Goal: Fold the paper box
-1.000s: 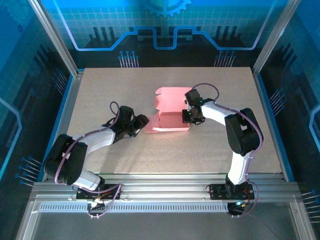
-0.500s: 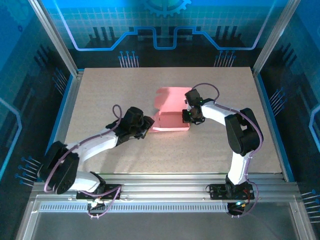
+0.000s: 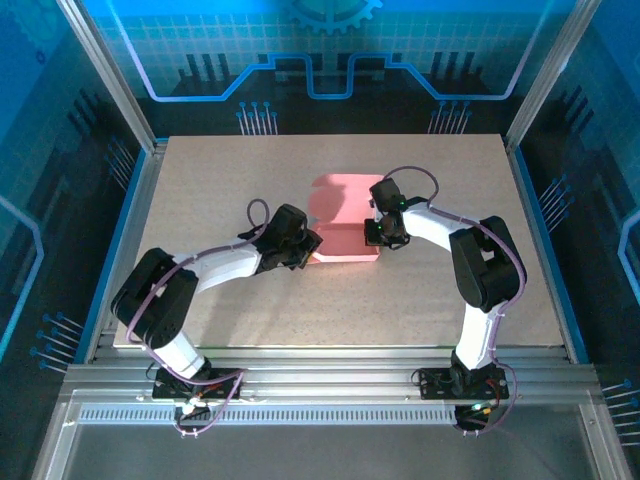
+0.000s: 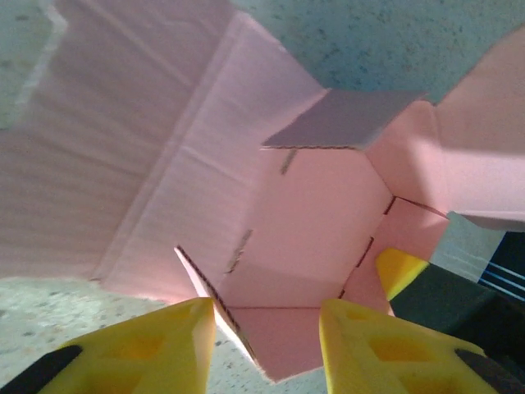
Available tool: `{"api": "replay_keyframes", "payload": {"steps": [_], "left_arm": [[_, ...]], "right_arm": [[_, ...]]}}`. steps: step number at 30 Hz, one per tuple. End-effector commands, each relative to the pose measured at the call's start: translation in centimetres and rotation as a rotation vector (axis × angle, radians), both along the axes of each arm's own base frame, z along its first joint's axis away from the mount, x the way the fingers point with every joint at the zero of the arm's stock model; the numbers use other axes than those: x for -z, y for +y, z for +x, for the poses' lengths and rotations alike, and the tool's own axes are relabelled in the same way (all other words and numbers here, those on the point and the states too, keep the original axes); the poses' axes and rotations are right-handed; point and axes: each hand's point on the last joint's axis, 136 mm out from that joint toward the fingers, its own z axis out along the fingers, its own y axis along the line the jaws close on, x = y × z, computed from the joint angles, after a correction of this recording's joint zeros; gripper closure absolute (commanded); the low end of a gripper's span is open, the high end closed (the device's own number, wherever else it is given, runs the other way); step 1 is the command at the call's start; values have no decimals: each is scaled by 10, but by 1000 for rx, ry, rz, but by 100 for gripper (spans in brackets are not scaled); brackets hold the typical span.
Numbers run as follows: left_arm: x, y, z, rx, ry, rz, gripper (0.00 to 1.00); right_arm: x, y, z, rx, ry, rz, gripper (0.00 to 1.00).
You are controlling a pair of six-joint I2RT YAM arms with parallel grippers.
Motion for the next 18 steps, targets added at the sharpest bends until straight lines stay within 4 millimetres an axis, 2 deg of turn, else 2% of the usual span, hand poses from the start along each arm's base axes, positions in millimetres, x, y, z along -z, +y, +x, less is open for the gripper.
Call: {"api": "replay_keyframes", "payload": {"steps": [1,6,11,18], "left_arm": [[-6,-13,10,52,-14,-23,64],[4,-23,9,171,20,41,72],[11,-22,2,268,54,133,79],[10,-50,-16,507,20,44,83]], "right_arm": [[-8,3,-4,-8,-12,8,100],[-8,3,-4,-14,-9,2,100],[-6,1,-5,-23,-6,-12,100],[-5,2,-3,-27,-5,-12,100]]}}
